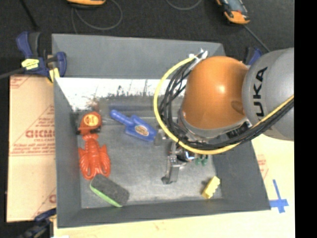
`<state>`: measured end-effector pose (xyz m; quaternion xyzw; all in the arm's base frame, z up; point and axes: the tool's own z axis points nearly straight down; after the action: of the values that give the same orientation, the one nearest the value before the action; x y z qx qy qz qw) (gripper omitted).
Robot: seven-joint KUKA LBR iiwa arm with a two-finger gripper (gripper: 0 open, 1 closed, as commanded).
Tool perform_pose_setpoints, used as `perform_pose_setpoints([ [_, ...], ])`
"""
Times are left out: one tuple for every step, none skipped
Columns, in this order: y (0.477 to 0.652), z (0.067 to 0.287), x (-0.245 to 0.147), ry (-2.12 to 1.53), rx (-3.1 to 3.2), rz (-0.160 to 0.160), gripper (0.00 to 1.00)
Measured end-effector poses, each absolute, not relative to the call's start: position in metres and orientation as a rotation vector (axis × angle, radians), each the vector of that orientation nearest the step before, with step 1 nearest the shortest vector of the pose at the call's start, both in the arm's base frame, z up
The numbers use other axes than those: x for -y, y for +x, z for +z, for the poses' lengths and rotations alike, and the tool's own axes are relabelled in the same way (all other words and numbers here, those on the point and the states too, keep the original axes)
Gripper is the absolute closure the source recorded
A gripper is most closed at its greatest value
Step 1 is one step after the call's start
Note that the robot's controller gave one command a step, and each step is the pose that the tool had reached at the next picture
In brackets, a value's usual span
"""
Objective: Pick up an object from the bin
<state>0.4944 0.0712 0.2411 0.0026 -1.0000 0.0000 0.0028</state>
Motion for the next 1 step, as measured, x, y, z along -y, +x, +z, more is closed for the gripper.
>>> perform_pose_setpoints([
  [0.4958,0.2456,-0.0708,0.004,3.145,-0.001,0.00],
])
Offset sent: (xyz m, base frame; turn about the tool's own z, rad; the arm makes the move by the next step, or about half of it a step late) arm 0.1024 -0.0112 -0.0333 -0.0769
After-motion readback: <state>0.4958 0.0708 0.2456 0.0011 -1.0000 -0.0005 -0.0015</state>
